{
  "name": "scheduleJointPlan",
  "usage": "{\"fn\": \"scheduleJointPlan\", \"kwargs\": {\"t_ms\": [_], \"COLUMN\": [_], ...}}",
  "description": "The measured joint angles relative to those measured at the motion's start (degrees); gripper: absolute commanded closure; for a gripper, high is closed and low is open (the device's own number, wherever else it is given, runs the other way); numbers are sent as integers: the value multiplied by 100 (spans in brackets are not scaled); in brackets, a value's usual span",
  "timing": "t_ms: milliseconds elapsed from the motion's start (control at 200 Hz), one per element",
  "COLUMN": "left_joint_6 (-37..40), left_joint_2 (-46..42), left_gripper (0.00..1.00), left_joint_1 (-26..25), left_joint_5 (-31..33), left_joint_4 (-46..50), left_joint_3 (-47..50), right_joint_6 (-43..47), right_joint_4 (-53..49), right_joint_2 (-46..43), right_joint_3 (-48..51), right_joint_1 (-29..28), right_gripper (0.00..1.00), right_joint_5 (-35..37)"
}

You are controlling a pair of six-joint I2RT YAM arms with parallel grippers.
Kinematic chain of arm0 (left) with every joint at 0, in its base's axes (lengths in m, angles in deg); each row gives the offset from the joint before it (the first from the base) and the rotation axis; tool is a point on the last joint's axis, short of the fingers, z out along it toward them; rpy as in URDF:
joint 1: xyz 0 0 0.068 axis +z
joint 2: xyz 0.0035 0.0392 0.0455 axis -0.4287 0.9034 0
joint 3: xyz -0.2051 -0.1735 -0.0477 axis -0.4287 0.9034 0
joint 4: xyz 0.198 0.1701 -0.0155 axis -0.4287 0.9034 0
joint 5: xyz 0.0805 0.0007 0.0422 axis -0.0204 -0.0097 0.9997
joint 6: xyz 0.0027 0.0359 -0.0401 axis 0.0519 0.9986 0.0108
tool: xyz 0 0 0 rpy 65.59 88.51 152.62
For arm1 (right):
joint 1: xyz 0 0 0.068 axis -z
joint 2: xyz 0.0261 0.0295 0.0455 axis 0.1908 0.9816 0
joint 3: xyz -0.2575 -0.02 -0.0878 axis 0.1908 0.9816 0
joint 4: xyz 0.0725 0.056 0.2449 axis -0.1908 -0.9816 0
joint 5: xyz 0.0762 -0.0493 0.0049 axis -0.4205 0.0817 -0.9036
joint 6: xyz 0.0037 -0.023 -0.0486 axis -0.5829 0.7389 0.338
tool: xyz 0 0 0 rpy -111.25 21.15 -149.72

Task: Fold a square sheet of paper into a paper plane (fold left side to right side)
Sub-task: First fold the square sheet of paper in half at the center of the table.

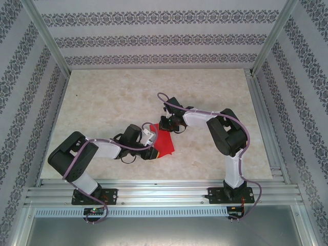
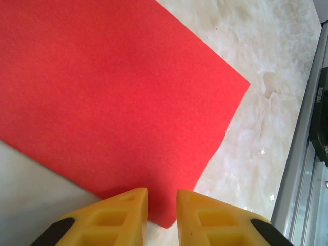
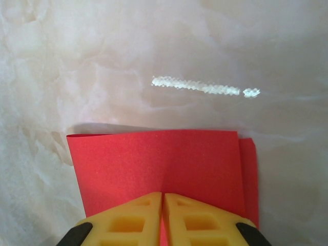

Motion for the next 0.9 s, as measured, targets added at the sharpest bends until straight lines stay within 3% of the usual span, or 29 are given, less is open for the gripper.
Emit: {"fn": "scheduleJointPlan", "kwargs": {"t_ms": [390,659,899], "left_joint_6": [-162,-289,-286], "left_joint_2": [-463,-1628,-1222], "left_gripper": [78,80,83], "left_joint_1": [-199,-203,70], "left_joint_5": [20,476,699], "left_joint_4": [306,1001,1049], "left_joint_3": [313,103,-616], "right_joint_6": [0,0,0], "right_joint_4": [-2,-31,-55], "right_joint_2": [15,33,37], "right_joint_3": [-17,-55,-79], "right_joint_1": [0,-17,-28], "right_gripper": [88,87,87], "right_joint_5": [-2,0,17]}}
